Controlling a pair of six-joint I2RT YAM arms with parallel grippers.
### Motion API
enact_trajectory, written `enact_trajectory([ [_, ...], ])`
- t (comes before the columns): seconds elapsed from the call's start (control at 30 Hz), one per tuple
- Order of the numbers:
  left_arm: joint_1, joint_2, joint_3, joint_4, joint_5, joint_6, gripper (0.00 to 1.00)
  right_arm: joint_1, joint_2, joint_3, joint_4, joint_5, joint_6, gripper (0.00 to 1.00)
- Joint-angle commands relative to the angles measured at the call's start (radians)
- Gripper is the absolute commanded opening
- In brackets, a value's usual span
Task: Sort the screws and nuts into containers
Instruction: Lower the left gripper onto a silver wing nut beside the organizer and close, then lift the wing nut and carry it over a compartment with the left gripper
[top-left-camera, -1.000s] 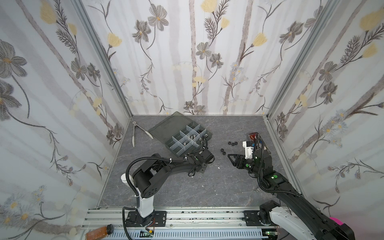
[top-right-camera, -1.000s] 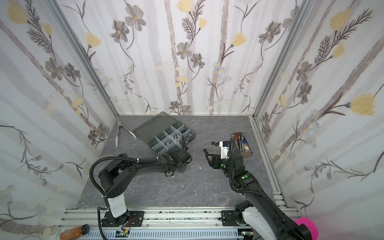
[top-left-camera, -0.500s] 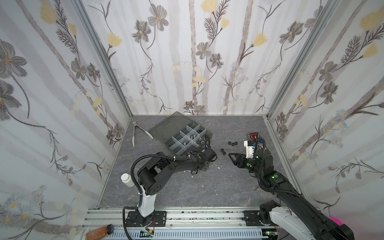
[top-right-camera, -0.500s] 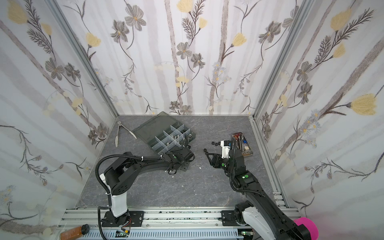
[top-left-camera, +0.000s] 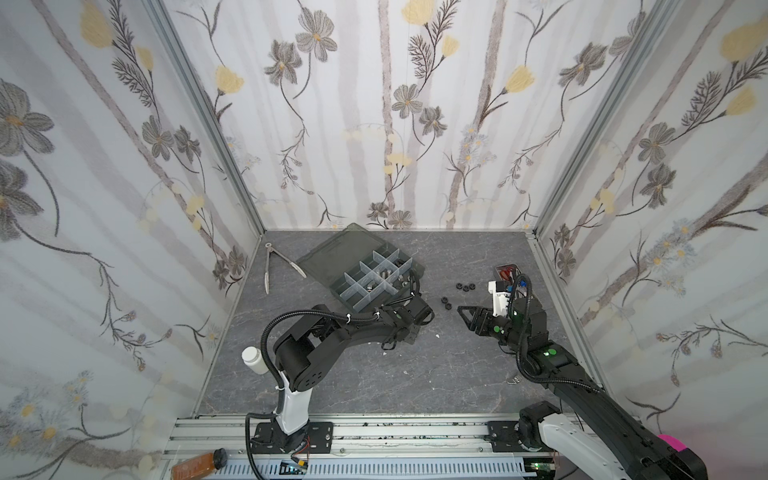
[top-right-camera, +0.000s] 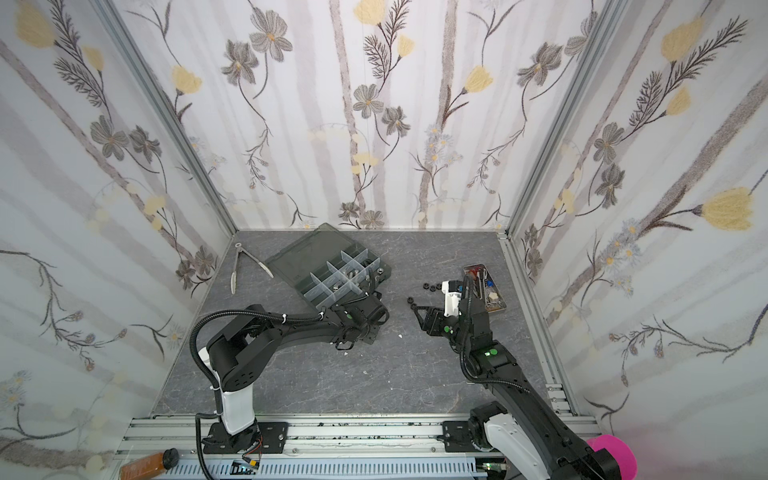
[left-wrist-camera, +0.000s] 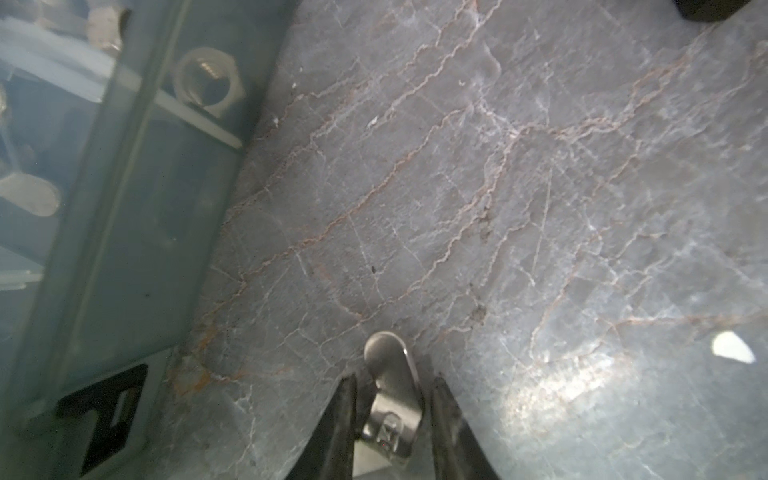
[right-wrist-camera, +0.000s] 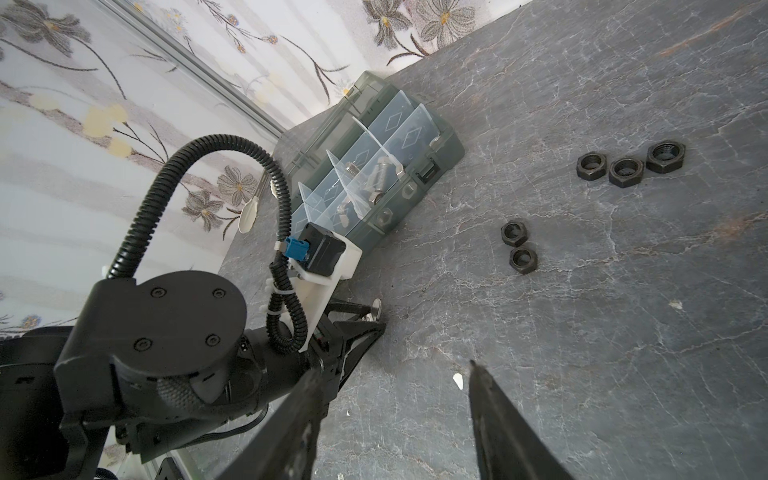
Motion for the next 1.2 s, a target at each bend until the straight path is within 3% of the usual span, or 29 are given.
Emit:
enact_trajectory([
  [0.0,-0.013,-0.002,-0.012,-0.019,0.024,-0.025,0.29,0.000,-0.002,0.001,0.026,-0.009,-0.005,0.57],
  [0.67,-0.018,0.047,0.045,-0.061,-0.028,-0.047,0.17,0.000,-0.036,-0.026,0.012,-0.004,-0.003,0.58],
  [1.17,-0.009,-0.093,0.098,-0.076,0.017,-0.065,0.16,-0.003,-0.069,-0.050,-0.007,-0.012,-0.002,0.58],
])
